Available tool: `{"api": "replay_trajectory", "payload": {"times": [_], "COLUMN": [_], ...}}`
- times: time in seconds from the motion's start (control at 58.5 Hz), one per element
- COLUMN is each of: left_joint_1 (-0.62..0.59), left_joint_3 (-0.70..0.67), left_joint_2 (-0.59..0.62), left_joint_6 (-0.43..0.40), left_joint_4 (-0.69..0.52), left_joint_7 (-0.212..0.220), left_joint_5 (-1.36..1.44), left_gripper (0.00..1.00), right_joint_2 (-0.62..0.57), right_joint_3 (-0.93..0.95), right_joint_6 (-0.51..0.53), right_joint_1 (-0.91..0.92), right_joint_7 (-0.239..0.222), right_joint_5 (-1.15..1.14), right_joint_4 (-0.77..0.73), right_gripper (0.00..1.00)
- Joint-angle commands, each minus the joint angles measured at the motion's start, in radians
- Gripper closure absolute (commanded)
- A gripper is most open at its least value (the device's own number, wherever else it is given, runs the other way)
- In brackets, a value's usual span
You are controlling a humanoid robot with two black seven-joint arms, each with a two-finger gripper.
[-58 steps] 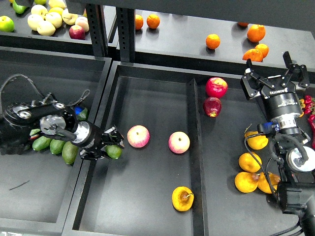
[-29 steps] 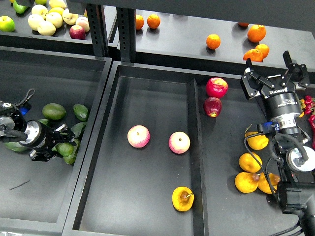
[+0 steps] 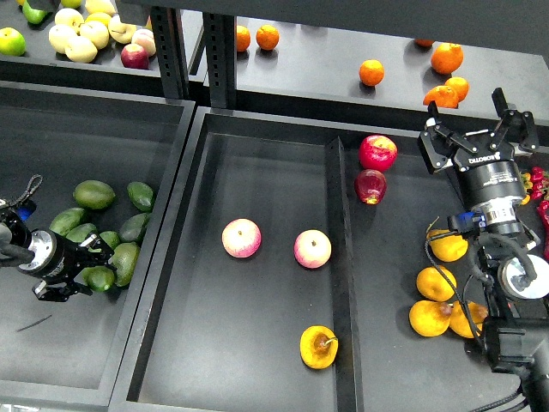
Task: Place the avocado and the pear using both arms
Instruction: 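Carry the avocado into the avocado bin and open the left gripper, then raise the left gripper back above the middle bin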
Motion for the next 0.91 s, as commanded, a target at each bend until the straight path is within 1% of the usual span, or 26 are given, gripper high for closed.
{"api": "replay_trajectory", "payload": {"times": [0.0, 0.205, 0.291, 0.342, 0.376, 0.41, 0.428, 0.445, 0.513, 0.581, 0.667, 0.718, 0.804, 0.889], "left_joint_1": [0.008, 0.03, 0.036, 0.036, 0.034, 0.036, 0.036, 0.036, 0.036, 0.034, 0.039, 0.042, 0.066, 0.115], "left_joint_3": [-0.015, -0.036, -0.036, -0.039, -0.048, -0.057, -0.074, -0.09, -0.142, -0.223, -0.358, -0.404, -0.51, -0.658], "left_joint_2": [-0.004, -0.024, -0.026, -0.027, -0.027, -0.027, -0.027, -0.029, -0.035, -0.059, -0.09, -0.104, -0.144, -0.208], "left_joint_6": [0.0, 0.0, 0.0, 0.0, 0.0, 0.0, 0.0, 0.0, 0.0, 0.0, 0.0, 0.0, 0.0, 0.0], "left_joint_4": [0.012, 0.029, 0.031, 0.035, 0.037, 0.037, 0.039, 0.042, 0.046, 0.055, 0.072, 0.074, 0.062, 0.052], "left_joint_7": [0.0, 0.0, 0.0, 0.0, 0.0, 0.0, 0.0, 0.0, 0.0, 0.0, 0.0, 0.0, 0.0, 0.0], "left_joint_5": [-0.001, 0.001, 0.001, 0.001, 0.001, 0.001, -0.001, -0.001, -0.004, -0.008, -0.027, -0.033, -0.045, -0.05], "left_gripper": [0.27, 0.22, 0.18, 0.13, 0.07, 0.04, 0.01, 0.01, 0.01, 0.01, 0.01, 0.01, 0.01, 0.01], "right_joint_2": [0.0, 0.0, 0.0, 0.0, 0.0, 0.0, 0.0, 0.0, 0.0, 0.0, 0.0, 0.0, 0.0, 0.0], "right_joint_3": [0.0, 0.002, 0.0, 0.002, 0.0, 0.0, 0.0, -0.002, -0.003, -0.003, -0.005, -0.006, -0.008, -0.008], "right_joint_6": [0.0, 0.001, 0.001, 0.001, 0.001, 0.001, 0.001, 0.001, 0.001, 0.0, 0.0, 0.0, 0.0, 0.0], "right_joint_1": [0.0, -0.002, 0.0, 0.0, 0.0, -0.002, 0.0, 0.0, 0.0, 0.0, 0.0, 0.0, 0.0, 0.002], "right_joint_7": [0.0, 0.0, 0.0, 0.0, 0.0, 0.0, 0.0, -0.001, -0.001, 0.0, -0.001, -0.001, -0.001, -0.001], "right_joint_5": [0.0, 0.0, 0.0, 0.0, 0.0, 0.0, 0.0, 0.0, 0.0, 0.0, 0.0, 0.0, 0.0, -0.002], "right_joint_4": [-0.001, -0.001, -0.001, -0.001, -0.001, -0.001, -0.001, -0.001, -0.002, -0.002, -0.004, -0.004, -0.004, -0.009], "right_gripper": [0.01, 0.01, 0.01, 0.01, 0.01, 0.01, 0.01, 0.01, 0.01, 0.01, 0.01, 0.01, 0.01, 0.01]}}
